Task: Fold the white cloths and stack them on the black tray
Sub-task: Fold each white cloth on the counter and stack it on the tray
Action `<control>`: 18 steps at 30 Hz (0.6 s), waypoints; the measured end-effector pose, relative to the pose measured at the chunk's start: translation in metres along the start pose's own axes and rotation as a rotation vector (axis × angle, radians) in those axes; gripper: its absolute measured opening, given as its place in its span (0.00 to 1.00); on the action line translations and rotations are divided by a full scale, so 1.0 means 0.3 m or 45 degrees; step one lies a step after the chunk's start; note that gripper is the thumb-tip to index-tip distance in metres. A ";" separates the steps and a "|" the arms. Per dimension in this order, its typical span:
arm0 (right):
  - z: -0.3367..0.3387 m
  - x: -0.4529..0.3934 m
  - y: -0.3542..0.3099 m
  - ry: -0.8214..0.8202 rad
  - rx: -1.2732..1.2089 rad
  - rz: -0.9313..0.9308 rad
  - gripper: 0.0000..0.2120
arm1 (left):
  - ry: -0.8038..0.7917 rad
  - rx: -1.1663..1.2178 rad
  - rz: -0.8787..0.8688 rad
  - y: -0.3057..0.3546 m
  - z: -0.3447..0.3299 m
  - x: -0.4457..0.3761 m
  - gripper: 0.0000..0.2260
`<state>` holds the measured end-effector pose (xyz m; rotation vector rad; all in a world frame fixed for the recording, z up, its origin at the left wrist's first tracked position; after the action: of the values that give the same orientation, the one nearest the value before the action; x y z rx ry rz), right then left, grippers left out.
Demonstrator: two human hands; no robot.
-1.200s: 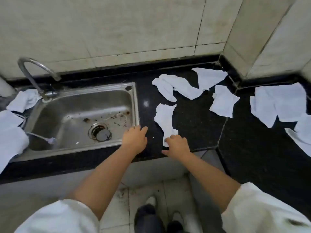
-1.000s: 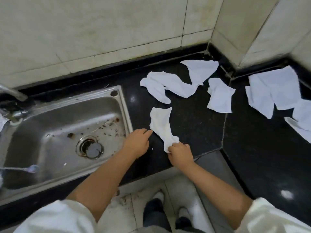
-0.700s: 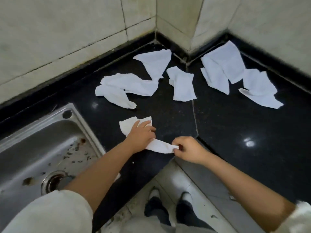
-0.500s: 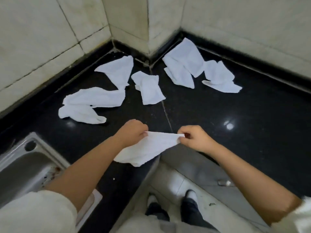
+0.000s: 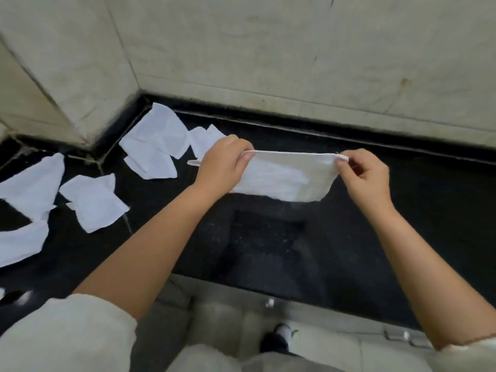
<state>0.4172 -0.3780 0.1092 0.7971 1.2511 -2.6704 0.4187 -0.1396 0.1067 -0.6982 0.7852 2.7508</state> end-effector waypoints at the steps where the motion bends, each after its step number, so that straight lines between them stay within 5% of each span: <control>1: 0.036 -0.007 0.043 0.009 0.019 0.027 0.08 | -0.014 0.013 -0.048 0.037 -0.040 -0.006 0.19; 5: 0.092 0.045 0.220 -0.161 0.139 0.039 0.08 | -0.302 -0.040 -0.169 0.102 -0.235 0.084 0.22; 9: 0.056 0.231 0.413 -0.671 0.265 -0.114 0.10 | -0.715 -0.027 -0.176 0.090 -0.418 0.266 0.13; 13: 0.017 0.423 0.524 -1.163 0.459 -0.245 0.06 | -1.101 -0.067 -0.147 0.075 -0.519 0.399 0.15; 18: 0.000 0.523 0.512 -1.543 0.624 -0.322 0.20 | -1.497 -0.094 -0.026 0.035 -0.544 0.458 0.10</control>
<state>0.3266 -0.4579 -0.0742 -0.9568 0.3822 -2.7496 0.3591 -0.2284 -0.0781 0.8623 0.3616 2.5092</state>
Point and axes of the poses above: each hand's wrist, its own x-axis away from the middle knuckle, its own z-axis out of the back of the hand, y = z × x, the point moved 5 cm from there along -x, towards the middle knuckle, and after that the axes turned 7 degrees about y, right-handed, at the moved point
